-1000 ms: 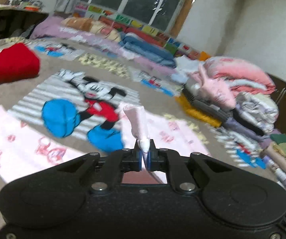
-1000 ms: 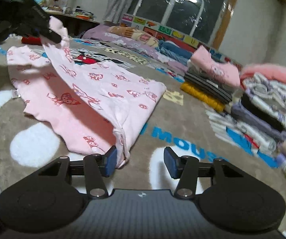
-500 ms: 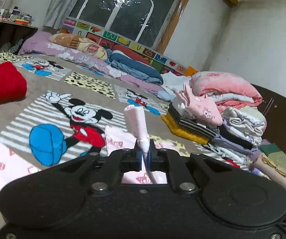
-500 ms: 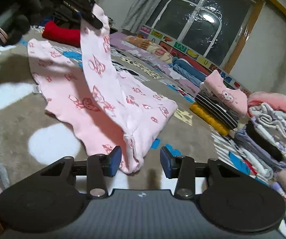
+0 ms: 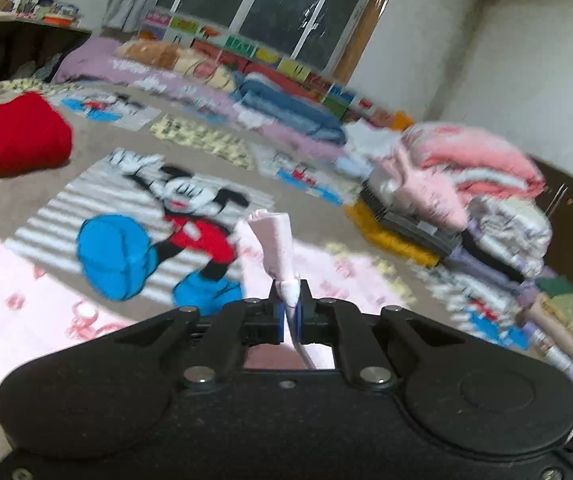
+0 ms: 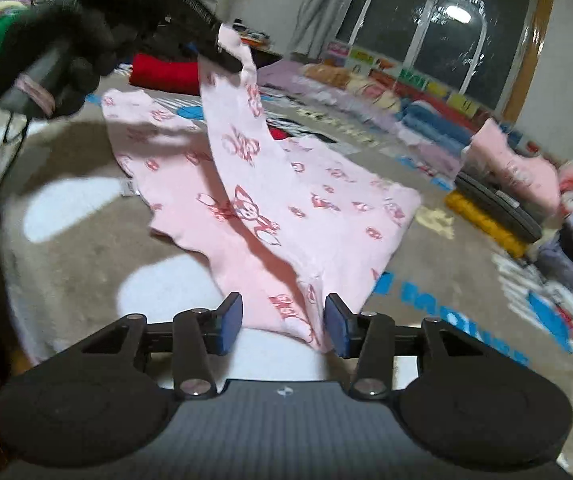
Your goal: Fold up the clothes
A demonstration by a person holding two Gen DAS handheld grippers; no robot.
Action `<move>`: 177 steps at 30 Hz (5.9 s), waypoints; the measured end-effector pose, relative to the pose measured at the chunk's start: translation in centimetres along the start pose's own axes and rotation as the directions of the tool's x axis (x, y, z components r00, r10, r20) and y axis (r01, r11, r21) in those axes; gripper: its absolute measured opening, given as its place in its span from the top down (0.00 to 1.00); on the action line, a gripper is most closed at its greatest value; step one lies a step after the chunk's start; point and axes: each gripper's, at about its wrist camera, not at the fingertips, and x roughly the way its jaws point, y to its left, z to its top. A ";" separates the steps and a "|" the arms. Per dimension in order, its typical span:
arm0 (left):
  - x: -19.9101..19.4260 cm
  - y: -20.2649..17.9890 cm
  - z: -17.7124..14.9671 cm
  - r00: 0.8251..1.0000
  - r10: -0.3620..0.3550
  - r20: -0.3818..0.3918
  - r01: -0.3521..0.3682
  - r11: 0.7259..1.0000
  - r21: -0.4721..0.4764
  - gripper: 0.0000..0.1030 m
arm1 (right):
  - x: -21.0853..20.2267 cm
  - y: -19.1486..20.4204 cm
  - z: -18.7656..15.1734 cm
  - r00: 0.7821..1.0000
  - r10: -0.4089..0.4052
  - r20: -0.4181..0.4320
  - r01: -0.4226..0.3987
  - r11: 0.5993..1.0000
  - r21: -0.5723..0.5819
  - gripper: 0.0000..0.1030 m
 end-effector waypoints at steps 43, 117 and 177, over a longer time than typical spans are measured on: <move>25.8 -8.1 3.6 0.921 -0.184 -0.344 0.108 0.968 -0.229 0.64 | 3.7 -4.8 -0.2 0.974 0.184 0.131 -0.216 0.930 0.296 0.40; -3.2 6.8 -3.2 0.991 0.125 -0.048 -0.132 0.851 -0.508 0.60 | 3.7 -4.4 -0.2 0.969 0.224 0.107 -0.245 0.927 0.283 0.35; -1.4 0.9 -1.3 0.990 0.110 0.094 -0.076 0.949 -0.305 0.92 | 1.8 -3.3 -0.7 0.965 0.253 0.072 -0.261 0.956 0.135 0.24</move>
